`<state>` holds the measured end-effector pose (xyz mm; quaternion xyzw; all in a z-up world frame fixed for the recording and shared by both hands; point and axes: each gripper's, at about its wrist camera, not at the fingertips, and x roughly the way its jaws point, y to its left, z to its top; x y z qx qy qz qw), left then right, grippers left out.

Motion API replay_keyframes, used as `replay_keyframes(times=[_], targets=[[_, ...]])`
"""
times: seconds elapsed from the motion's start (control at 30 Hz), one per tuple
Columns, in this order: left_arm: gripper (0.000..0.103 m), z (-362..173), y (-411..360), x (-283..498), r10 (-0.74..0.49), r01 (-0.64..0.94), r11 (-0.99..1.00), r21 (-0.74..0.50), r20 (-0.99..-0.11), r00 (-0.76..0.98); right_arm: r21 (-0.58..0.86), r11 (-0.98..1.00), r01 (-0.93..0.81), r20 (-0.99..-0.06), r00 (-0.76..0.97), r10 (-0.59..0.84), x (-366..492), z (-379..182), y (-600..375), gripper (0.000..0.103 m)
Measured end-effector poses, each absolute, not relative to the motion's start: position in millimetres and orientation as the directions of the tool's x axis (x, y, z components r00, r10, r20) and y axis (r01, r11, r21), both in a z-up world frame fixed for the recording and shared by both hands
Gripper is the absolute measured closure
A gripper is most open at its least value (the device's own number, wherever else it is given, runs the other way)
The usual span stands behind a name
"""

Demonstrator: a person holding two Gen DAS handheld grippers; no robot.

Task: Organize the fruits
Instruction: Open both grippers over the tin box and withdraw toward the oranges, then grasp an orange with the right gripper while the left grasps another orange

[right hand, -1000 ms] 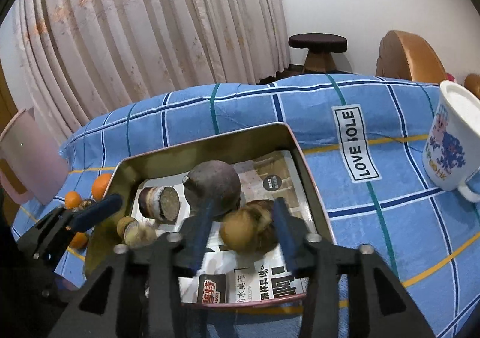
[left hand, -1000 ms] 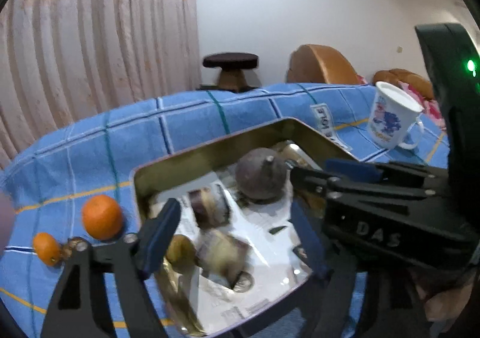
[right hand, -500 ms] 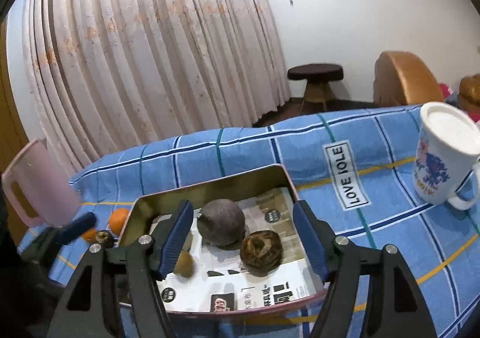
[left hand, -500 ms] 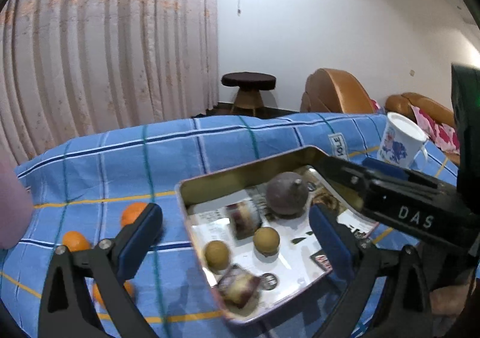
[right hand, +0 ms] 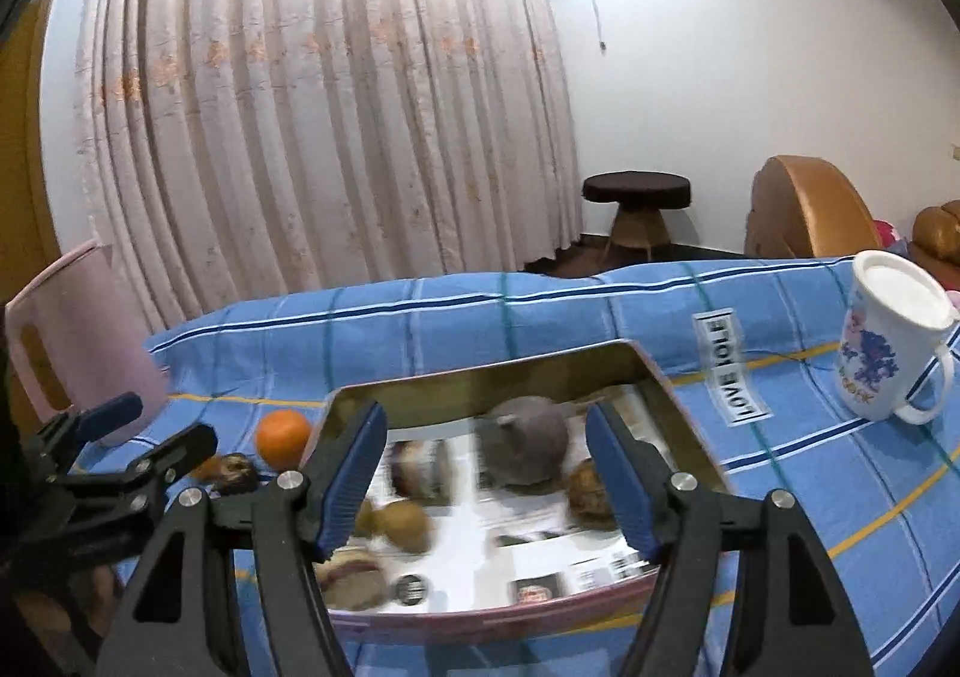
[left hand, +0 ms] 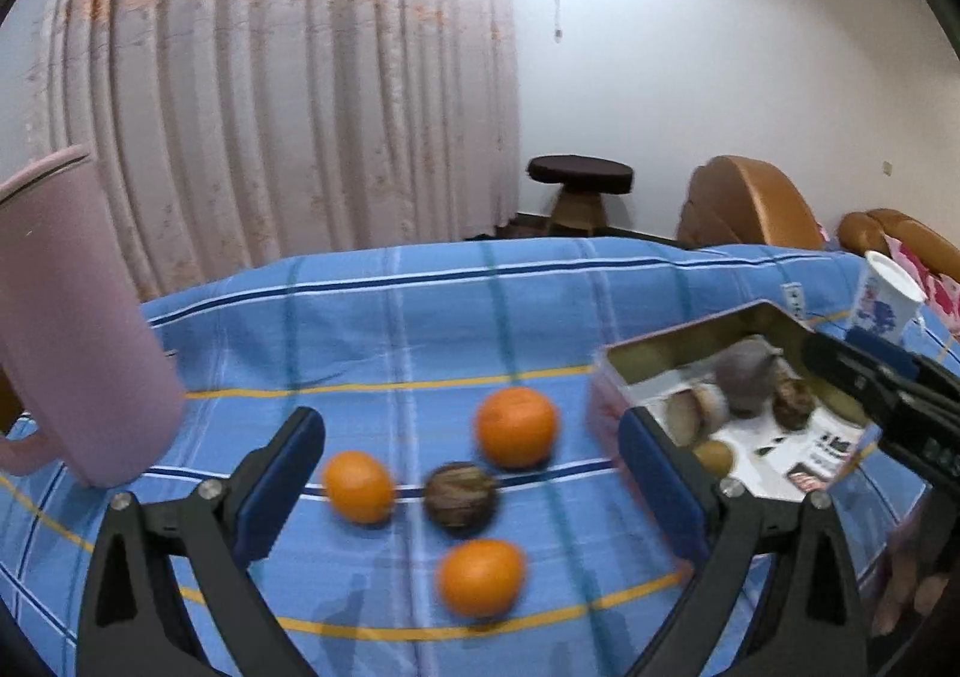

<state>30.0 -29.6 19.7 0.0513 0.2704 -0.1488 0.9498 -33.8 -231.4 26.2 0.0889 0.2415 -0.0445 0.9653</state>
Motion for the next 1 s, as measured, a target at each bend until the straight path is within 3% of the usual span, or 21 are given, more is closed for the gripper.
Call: replay_keyframes(times=[0.53, 0.9, 1.0], targets=[[0.002, 12, 72, 58, -0.078, 0.148, 0.986, 0.082, -0.554, 0.829, 0.115, 0.989, -0.09, -0.547, 0.826, 0.139, -21, 14, -112, 0.033], [0.002, 4, 88, 70, -0.049, 0.137, 0.986, 0.098, -0.614, 0.788, 0.09, 0.985, -0.149, -0.701, 0.693, 0.168, 18, -17, -62, 0.033], [0.002, 4, 85, 70, -0.038, 0.139, 0.983, 0.119, -0.613, 0.789, 0.084, 0.985, -0.149, -0.739, 0.654, 0.162, 28, -25, -56, 0.048]])
